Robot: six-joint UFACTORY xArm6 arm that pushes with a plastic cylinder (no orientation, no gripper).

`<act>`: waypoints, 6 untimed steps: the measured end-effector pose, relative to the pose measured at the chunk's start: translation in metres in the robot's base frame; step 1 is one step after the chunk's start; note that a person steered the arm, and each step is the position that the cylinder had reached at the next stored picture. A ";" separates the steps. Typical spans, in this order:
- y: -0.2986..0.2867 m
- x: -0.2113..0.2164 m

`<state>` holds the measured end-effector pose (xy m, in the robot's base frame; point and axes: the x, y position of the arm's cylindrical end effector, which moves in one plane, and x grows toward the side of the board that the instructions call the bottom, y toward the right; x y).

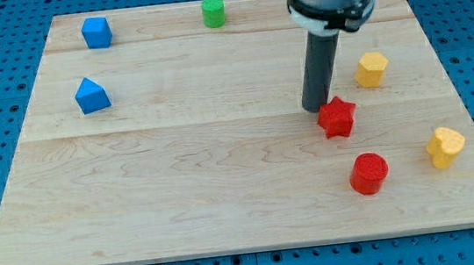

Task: Move arm away from the red star

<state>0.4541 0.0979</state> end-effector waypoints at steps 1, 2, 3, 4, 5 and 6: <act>0.000 0.038; -0.009 0.071; -0.032 0.101; -0.022 0.138; 0.040 0.152; 0.075 0.135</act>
